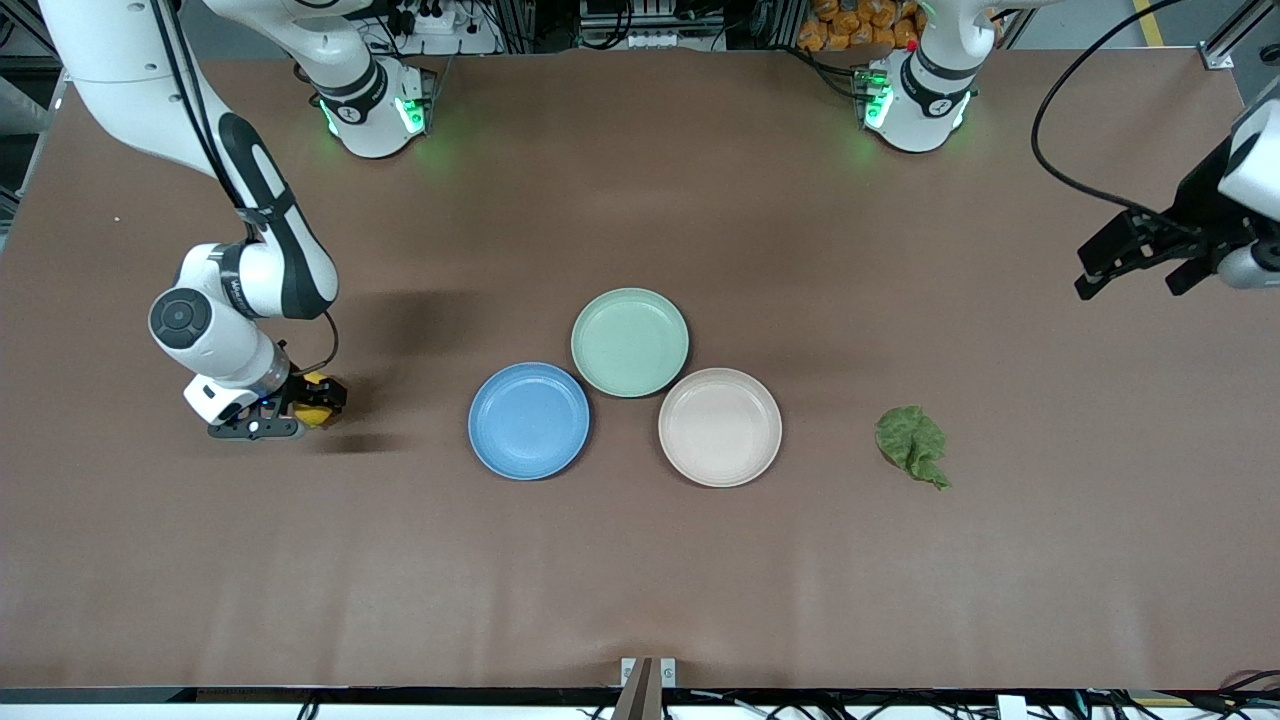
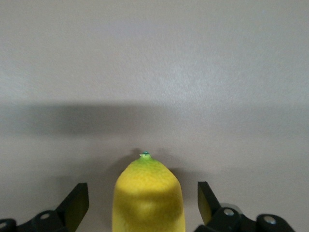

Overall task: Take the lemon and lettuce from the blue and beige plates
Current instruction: 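Raise the left gripper away while the right gripper lowers the lemon, then open the right gripper to release the lemon and withdraw it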

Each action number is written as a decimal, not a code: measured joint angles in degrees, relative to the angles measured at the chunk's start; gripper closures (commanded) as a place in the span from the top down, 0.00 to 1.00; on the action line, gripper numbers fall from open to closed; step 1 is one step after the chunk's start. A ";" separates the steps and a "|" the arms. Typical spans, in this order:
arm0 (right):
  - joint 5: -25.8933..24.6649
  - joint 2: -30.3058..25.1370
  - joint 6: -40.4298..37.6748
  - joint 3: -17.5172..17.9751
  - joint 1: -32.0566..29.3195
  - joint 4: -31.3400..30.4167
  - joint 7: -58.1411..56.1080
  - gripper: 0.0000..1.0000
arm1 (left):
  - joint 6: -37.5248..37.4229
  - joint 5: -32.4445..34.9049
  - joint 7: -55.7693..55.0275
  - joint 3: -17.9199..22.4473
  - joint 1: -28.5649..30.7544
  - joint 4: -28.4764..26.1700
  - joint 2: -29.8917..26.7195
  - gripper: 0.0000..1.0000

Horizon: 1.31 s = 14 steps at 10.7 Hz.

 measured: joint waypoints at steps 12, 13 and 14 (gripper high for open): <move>0.02 -15.30 -31.13 0.58 0.68 15.20 -0.11 1.00 | -11.00 0.00 -0.02 -1.39 -0.02 3.48 0.00 1.00; 0.02 -16.66 -32.74 0.59 0.63 16.05 -0.12 1.00 | -11.02 0.00 -0.02 -1.23 0.07 3.51 0.00 1.00; 0.02 -18.05 -33.51 0.74 0.46 16.27 -0.17 1.00 | -11.05 0.00 -0.02 -1.13 0.15 3.53 0.00 1.00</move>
